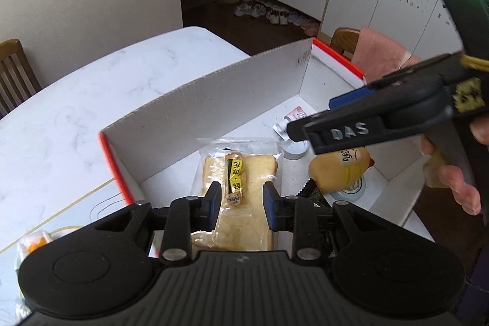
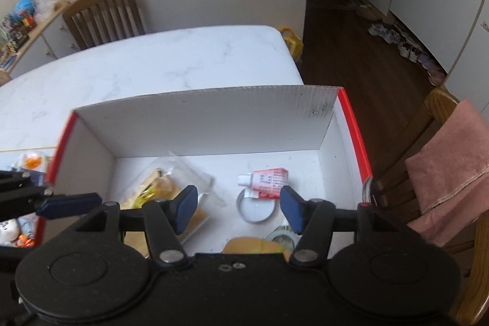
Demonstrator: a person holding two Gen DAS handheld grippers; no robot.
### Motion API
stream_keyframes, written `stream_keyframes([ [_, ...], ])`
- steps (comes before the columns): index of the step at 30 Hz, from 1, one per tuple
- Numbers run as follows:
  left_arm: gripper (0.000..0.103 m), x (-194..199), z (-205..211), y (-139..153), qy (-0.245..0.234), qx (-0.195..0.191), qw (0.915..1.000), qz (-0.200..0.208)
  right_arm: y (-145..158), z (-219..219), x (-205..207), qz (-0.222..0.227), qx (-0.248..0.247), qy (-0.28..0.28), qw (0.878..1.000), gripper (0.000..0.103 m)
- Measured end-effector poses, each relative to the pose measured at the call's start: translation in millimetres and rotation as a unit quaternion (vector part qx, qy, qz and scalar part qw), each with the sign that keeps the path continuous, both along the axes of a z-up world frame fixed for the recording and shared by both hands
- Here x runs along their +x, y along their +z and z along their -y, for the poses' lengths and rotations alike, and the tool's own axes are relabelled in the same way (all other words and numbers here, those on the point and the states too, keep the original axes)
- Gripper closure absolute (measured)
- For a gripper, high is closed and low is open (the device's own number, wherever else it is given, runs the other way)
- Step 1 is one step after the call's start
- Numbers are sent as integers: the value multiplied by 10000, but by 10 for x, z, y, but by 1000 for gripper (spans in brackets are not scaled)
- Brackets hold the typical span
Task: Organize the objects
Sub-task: 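Open both tools to release the snack stick and tube in the box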
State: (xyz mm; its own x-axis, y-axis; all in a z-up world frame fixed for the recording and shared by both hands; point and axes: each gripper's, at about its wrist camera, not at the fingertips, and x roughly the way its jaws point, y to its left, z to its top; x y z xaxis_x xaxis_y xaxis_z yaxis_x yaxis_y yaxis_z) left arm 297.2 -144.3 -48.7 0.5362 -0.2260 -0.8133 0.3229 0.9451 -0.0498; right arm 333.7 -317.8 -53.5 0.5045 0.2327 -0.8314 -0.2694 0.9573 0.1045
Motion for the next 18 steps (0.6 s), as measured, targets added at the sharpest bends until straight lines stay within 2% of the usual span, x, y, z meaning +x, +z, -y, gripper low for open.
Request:
stream_keyframes([
  [5, 75, -119, -115, 124, 74, -118, 9998, 149, 180, 0, -228, 238, 173, 97, 9995, 42],
  [12, 75, -355, -320, 289, 105, -320, 9989, 336, 374, -168, -578, 609, 108, 285, 9977, 40],
  [18, 75, -629, -565, 418, 103, -517, 9973, 516, 453, -307, -846, 673, 405, 353, 9963, 37],
])
